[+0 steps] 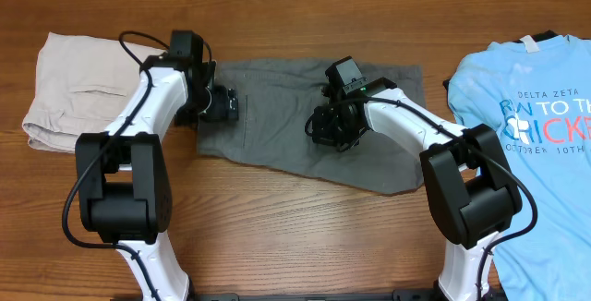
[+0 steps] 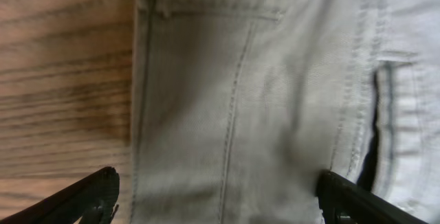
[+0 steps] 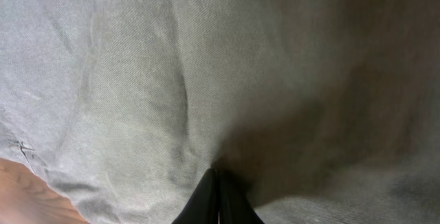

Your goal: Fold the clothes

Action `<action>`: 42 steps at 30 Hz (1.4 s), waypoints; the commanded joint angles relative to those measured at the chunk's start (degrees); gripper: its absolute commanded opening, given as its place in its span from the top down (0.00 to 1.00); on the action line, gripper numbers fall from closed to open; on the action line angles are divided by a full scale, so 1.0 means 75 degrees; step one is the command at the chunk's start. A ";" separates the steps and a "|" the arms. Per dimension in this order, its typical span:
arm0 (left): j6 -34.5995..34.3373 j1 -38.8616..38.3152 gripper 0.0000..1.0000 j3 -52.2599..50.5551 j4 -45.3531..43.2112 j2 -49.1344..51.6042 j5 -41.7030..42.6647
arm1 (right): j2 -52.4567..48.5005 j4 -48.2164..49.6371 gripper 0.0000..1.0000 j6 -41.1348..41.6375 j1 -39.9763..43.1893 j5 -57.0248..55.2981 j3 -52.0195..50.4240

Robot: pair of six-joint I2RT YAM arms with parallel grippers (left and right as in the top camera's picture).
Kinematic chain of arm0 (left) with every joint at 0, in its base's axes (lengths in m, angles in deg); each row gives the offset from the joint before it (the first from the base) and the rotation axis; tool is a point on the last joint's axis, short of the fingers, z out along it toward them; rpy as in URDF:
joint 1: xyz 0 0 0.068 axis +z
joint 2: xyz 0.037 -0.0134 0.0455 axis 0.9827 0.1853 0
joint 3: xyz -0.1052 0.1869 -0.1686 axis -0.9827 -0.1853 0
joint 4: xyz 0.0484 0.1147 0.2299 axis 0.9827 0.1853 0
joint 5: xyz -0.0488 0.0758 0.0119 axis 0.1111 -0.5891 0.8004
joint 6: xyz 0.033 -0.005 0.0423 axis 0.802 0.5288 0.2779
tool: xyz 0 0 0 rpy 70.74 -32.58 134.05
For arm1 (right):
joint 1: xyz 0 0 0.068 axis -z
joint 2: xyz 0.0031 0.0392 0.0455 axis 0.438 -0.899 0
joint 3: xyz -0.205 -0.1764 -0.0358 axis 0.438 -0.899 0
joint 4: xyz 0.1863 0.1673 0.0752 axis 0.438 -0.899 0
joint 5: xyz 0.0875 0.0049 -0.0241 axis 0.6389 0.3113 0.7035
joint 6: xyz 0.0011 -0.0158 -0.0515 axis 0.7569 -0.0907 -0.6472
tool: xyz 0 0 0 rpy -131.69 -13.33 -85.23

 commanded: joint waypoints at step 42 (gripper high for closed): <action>-0.0026 -0.0198 0.96 0.2897 0.2506 -0.0889 0.0274 | 0.0070 0.0857 0.96 0.1763 -0.0831 0.0213 -0.0367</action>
